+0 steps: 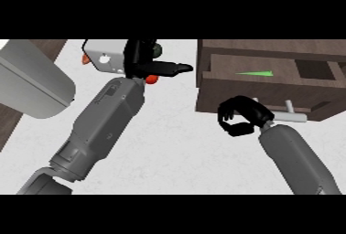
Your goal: Pick up the cup, place it into the drawer and close the drawer
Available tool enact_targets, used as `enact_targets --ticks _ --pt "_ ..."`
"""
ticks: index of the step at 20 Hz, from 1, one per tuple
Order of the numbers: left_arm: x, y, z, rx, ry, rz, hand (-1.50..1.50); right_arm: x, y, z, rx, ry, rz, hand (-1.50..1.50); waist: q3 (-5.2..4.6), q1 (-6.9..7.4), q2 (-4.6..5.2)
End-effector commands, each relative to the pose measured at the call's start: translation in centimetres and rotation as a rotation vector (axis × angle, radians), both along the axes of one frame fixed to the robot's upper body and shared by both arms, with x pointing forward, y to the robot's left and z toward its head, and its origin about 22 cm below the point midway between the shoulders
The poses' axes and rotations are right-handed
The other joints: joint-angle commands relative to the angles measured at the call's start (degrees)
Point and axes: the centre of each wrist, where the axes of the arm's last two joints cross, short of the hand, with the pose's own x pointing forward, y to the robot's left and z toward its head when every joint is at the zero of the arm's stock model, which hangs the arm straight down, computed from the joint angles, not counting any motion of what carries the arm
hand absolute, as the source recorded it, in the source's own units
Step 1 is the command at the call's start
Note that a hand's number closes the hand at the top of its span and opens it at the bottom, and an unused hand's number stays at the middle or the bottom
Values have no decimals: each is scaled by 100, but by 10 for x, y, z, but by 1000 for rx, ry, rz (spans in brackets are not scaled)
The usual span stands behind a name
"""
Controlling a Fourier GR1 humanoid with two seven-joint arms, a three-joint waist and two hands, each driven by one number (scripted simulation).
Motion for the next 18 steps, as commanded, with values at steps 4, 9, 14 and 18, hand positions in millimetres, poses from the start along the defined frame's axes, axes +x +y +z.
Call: enact_targets --ticks 4,9,14,18 --pt "-3 41 -8 -8 -1 -29 -150 48 -19 23 102 -120 -105 150 28 253 121" --pt "-11 46 -13 -20 11 -59 -150 71 -47 60 171 -196 -208 150 31 452 99" --pt "-16 54 -21 0 7 -71 -150 79 -64 82 184 -226 -301 150 32 592 175" --pt "-16 53 -16 -1 0 -97 -150 83 -76 103 218 -249 -313 150 30 648 191"
